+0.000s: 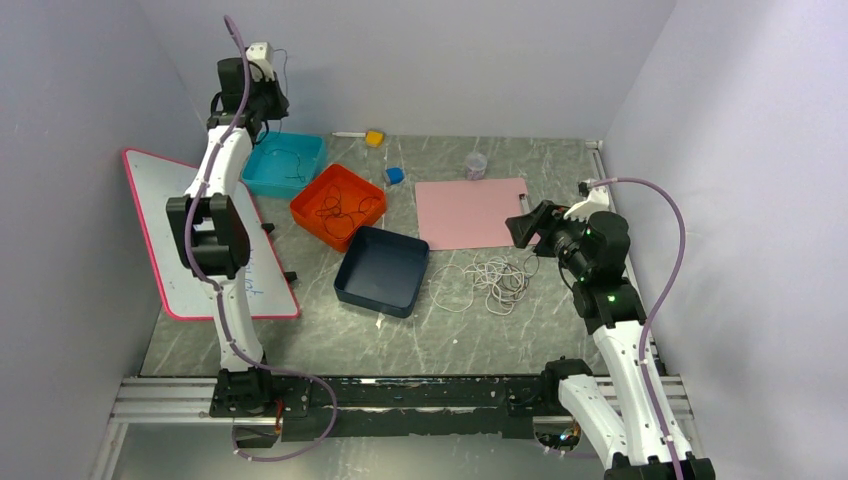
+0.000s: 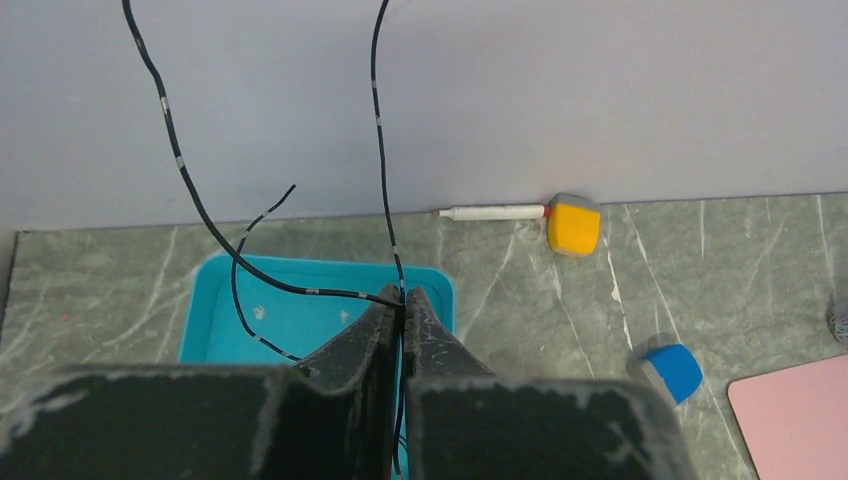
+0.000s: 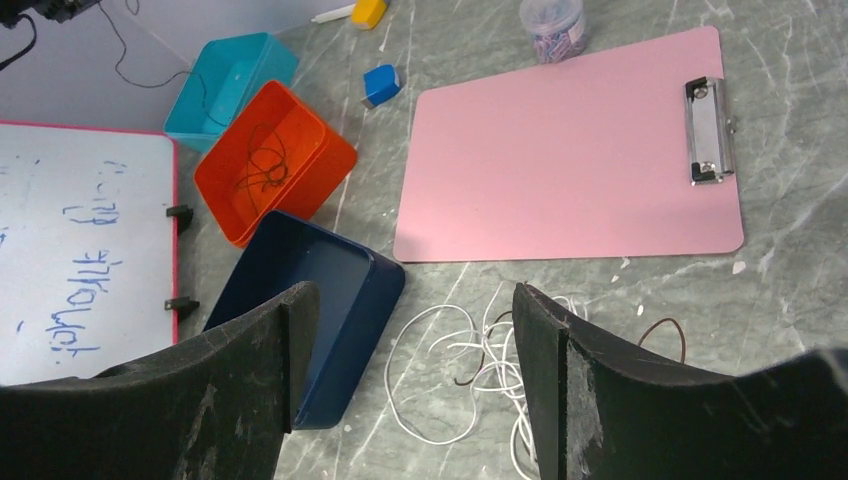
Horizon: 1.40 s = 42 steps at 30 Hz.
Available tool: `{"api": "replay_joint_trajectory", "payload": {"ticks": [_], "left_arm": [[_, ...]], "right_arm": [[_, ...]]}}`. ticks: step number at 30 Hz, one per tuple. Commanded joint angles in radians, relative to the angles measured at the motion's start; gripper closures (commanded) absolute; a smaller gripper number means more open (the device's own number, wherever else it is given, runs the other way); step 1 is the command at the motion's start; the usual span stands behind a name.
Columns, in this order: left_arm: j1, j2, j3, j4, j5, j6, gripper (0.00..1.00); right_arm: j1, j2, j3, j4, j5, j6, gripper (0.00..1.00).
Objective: Untangle the cables
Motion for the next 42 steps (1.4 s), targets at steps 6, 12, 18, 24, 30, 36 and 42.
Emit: {"api": "replay_joint_trajectory", "payload": {"ticks": [6, 12, 18, 24, 30, 36, 42], "left_arm": [[0.015, 0.059, -0.029, -0.088, 0.071, -0.080, 0.93], [0.018, 0.119, 0.014, -0.170, 0.065, -0.074, 0.93], [0.023, 0.115, -0.031, -0.195, 0.052, -0.096, 0.93], [0.027, 0.085, -0.119, -0.176, 0.029, -0.137, 0.93], [0.028, 0.098, -0.102, -0.206, 0.022, -0.144, 0.81], [0.028, 0.042, -0.112, -0.193, -0.010, -0.144, 0.55], [0.030, -0.010, -0.090, -0.201, -0.055, -0.132, 0.40]], "right_arm": [[0.003, 0.004, 0.011, 0.014, -0.034, -0.012, 0.26], [0.002, 0.000, 0.010, 0.005, -0.032, -0.022, 0.26], [0.002, -0.004, -0.002, 0.011, -0.039, -0.015, 0.26], [0.002, 0.001, -0.003, 0.012, -0.045, -0.015, 0.26], [0.003, 0.002, -0.003, 0.012, -0.050, -0.013, 0.26], [0.002, 0.005, -0.009, 0.017, -0.053, -0.011, 0.26], [0.002, 0.012, -0.011, 0.020, -0.061, -0.011, 0.26]]}}
